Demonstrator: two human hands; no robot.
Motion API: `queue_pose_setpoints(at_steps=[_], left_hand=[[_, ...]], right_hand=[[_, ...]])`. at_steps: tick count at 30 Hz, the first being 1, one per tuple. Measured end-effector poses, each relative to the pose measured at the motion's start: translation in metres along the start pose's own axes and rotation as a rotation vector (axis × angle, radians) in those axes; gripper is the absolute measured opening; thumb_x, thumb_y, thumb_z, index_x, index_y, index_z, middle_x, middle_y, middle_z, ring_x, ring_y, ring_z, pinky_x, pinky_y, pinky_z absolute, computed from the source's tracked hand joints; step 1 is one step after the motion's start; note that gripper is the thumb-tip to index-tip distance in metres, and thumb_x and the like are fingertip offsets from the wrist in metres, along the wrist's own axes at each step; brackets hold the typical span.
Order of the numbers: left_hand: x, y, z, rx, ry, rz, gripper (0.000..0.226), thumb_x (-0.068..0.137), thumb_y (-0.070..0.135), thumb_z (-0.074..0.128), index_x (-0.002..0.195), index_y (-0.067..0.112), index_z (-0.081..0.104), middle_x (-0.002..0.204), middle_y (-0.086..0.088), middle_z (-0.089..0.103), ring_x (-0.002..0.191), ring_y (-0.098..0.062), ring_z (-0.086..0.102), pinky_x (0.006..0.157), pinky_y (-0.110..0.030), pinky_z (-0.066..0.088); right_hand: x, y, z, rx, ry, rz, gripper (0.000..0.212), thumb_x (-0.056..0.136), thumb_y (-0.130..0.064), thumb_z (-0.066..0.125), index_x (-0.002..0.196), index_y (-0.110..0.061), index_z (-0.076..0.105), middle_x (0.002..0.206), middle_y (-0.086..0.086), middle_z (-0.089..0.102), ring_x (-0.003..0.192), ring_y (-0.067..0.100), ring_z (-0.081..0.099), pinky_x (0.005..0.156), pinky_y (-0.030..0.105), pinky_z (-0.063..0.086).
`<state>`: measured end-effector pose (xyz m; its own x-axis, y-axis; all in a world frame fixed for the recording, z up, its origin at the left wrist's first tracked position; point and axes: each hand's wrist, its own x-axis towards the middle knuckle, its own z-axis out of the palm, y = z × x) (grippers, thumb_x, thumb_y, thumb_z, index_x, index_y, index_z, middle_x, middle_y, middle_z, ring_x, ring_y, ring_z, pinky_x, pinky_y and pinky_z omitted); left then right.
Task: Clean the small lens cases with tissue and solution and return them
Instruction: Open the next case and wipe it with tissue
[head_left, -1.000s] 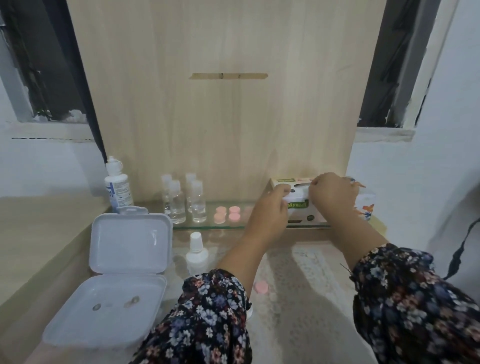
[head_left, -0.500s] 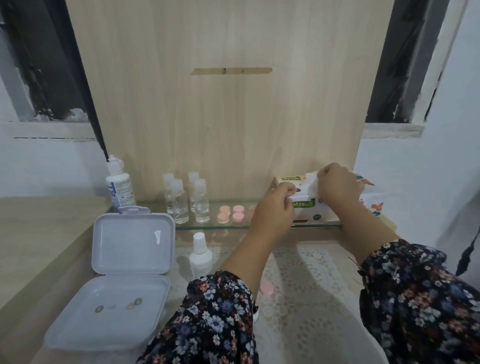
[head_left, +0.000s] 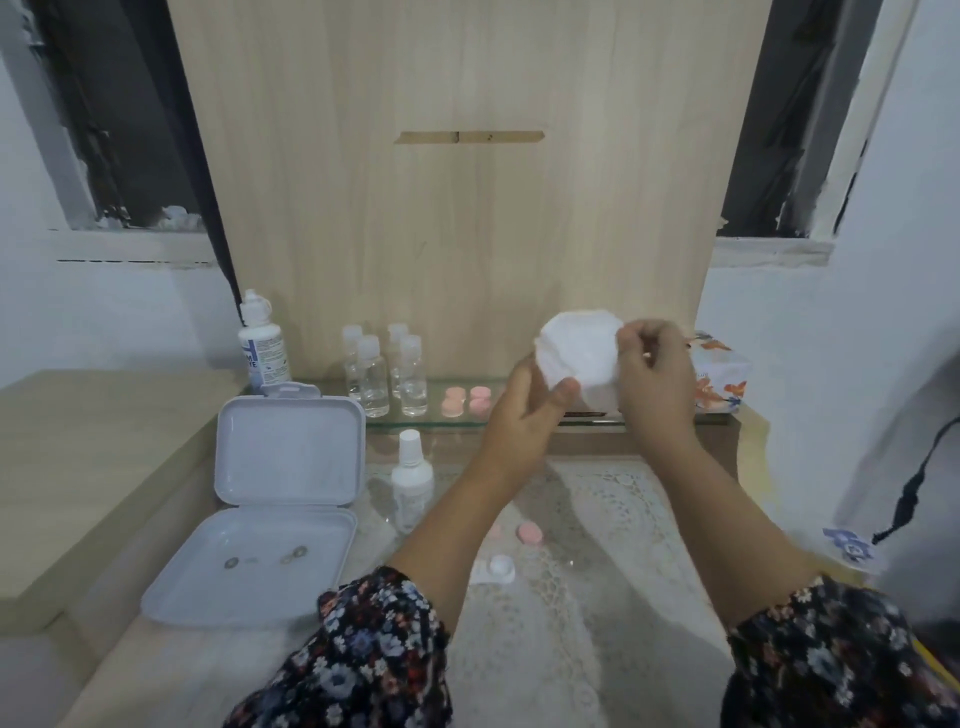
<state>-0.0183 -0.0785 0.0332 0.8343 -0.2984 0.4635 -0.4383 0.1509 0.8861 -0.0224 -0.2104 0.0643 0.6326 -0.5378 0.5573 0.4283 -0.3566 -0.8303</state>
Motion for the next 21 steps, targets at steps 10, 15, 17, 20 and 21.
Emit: queue_pose_setpoints(at_steps=[10,15,17,20,21], left_hand=[[-0.093,-0.016,-0.057,0.296,0.403,-0.036,0.026,0.088,0.004,0.062,0.088,0.03,0.061,0.086,0.013,0.066,0.078,0.002,0.059,0.066,-0.01,0.044],[-0.124,-0.04,-0.066,0.729,0.46,0.015,0.027,0.082,0.0,0.056,0.081,0.027,0.052,0.084,0.01,0.057,0.075,-0.01,0.055,0.065,-0.032,0.046],[-0.131,-0.048,-0.063,0.855,0.366,0.038,0.022,0.078,0.0,0.056,0.084,0.021,0.058,0.087,0.008,0.055,0.076,-0.013,0.053,0.064,-0.034,0.047],[-0.129,-0.056,-0.062,0.896,0.232,0.084,0.019,0.071,0.004,0.054,0.085,0.011,0.066,0.088,0.0,0.057,0.077,-0.018,0.056,0.065,-0.036,0.049],[-0.128,-0.058,-0.062,0.928,0.179,0.079,0.018,0.071,0.004,0.058,0.085,0.008,0.067,0.088,-0.003,0.058,0.077,-0.02,0.057,0.065,-0.039,0.05]], right_hand=[[-0.134,0.039,0.006,-0.004,-0.432,0.209,0.009,0.093,-0.023,0.062,0.097,-0.03,0.065,0.09,-0.016,0.065,0.088,0.009,0.062,0.077,0.028,0.054],[-0.163,0.058,0.002,-0.419,-0.664,0.225,0.042,0.082,-0.036,0.066,0.123,-0.027,0.061,0.12,-0.011,0.052,0.11,0.009,0.052,0.096,0.034,0.047],[-0.164,0.059,0.003,-0.518,-0.685,0.131,0.044,0.083,-0.038,0.066,0.126,-0.026,0.062,0.121,-0.008,0.054,0.112,0.009,0.05,0.097,0.031,0.044],[-0.162,0.059,0.005,-0.54,-0.675,0.068,0.033,0.086,-0.032,0.067,0.118,-0.023,0.068,0.112,-0.004,0.057,0.105,0.011,0.051,0.091,0.026,0.043],[-0.163,0.06,0.005,-0.542,-0.673,0.047,0.028,0.086,-0.031,0.067,0.113,-0.024,0.07,0.109,-0.003,0.057,0.101,0.011,0.052,0.088,0.026,0.043]])
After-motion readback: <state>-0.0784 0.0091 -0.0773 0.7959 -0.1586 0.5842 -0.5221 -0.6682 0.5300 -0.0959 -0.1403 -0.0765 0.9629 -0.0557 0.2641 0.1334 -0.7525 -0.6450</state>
